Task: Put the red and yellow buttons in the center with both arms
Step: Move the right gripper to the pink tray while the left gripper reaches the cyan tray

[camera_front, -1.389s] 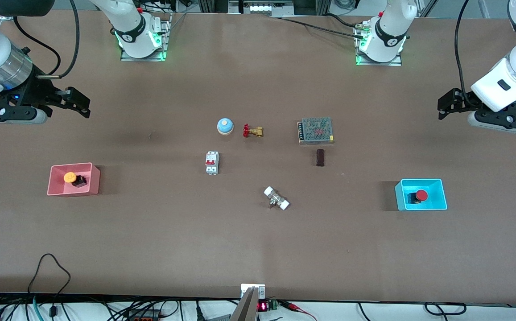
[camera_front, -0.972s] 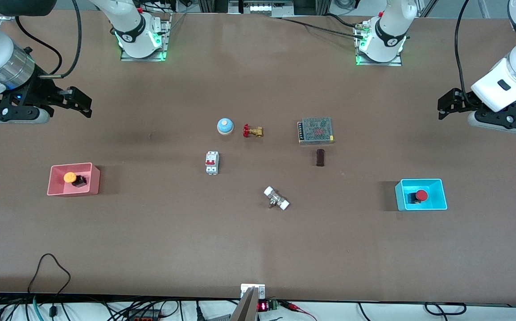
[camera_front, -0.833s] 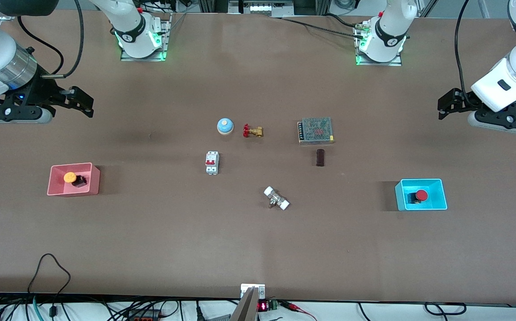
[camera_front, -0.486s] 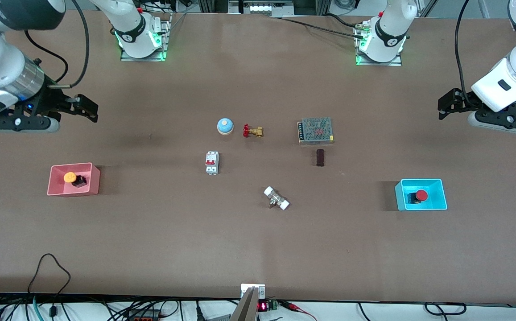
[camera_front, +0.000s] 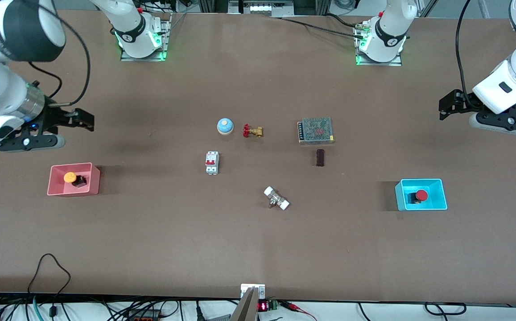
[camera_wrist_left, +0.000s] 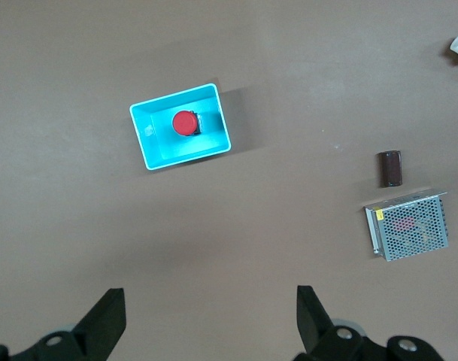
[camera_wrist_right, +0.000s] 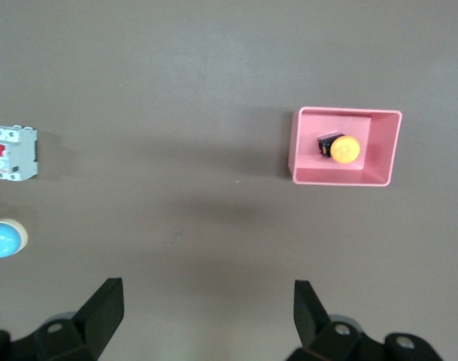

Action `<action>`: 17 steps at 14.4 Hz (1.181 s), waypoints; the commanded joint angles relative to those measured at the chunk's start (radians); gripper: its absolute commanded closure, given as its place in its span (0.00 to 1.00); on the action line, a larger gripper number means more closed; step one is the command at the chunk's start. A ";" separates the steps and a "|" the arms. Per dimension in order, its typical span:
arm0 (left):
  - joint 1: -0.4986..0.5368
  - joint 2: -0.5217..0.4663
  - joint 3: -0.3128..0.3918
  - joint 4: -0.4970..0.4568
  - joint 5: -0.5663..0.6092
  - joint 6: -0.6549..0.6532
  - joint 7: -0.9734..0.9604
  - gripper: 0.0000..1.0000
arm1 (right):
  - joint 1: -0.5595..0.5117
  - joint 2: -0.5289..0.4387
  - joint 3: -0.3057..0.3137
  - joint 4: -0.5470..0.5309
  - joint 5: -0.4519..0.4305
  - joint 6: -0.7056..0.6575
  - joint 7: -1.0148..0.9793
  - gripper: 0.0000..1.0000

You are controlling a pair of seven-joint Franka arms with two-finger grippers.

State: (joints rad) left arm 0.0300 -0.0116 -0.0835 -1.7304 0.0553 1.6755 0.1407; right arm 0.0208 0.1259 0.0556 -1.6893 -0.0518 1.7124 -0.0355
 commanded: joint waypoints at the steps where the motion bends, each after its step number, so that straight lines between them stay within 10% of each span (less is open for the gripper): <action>1: 0.008 0.028 -0.005 0.028 0.008 -0.017 -0.009 0.00 | -0.061 0.011 0.006 -0.053 -0.010 0.106 -0.067 0.00; 9: 0.021 0.297 0.007 0.253 0.012 -0.014 0.005 0.00 | -0.165 0.076 0.004 -0.217 -0.108 0.459 -0.167 0.00; 17: 0.073 0.557 0.011 0.246 0.012 0.288 -0.013 0.00 | -0.279 0.239 0.006 -0.251 -0.100 0.748 -0.296 0.00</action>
State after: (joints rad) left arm 0.0938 0.4849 -0.0707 -1.5201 0.0554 1.9267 0.1382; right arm -0.2384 0.3426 0.0486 -1.9317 -0.1466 2.4075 -0.3044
